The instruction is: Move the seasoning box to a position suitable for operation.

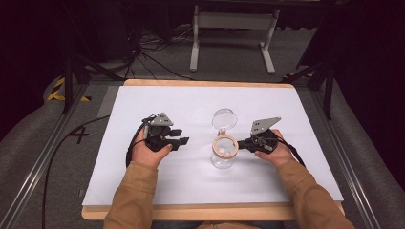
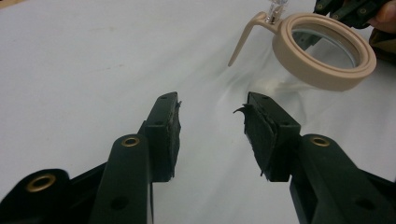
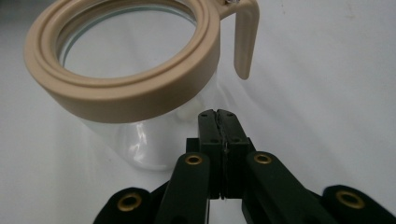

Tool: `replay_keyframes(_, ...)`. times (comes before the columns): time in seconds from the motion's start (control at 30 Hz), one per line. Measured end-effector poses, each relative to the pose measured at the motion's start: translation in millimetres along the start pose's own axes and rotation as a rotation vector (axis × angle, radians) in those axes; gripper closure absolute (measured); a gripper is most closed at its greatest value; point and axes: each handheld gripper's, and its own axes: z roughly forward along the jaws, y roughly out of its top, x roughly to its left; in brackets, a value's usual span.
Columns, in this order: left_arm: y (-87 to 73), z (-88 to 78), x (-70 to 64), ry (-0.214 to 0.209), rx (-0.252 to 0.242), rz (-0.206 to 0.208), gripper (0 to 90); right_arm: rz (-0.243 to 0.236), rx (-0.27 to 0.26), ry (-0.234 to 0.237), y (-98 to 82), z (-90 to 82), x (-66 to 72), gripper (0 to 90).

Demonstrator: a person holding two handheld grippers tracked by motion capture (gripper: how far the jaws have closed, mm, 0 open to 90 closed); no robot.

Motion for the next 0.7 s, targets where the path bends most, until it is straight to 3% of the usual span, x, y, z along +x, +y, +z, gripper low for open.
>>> replay_keyframes(0.23, 6.3, 7.7, -0.8, -0.019, 0.001, 0.013, 55.6, -0.012, 0.013, -0.002, -2.5, -1.7, 8.2, 90.0)
replay_keyframes(0.33, 8.7, 11.7, -1.5, -0.027, -0.004, 0.009, 56.0, 0.007, 0.018, -0.008, -3.0, -2.4, 10.0, 90.0)
replay_keyframes(0.43, 12.1, 14.7, -1.2, -0.031, -0.008, 0.018, 58.6, 0.028, 0.054, -0.073, -0.9, -5.0, 12.3, 90.0)
replay_keyframes(0.53, 15.2, 16.3, -1.6, -0.036, -0.007, 0.016, 63.8, 0.068, 0.029, -0.123, 3.2, -18.3, 12.4, 89.9)
replay_keyframes(0.57, 18.0, 17.3, -1.9, -0.043, 0.000, -0.019, 67.3, 0.082, 0.012, -0.131, 4.8, -23.9, 13.0, 89.8)
replay_keyframes(0.7, 21.8, 19.1, -0.7, -0.052, -0.016, -0.057, 74.4, 0.101, -0.023, -0.134, 9.1, -36.5, 17.0, 89.2)
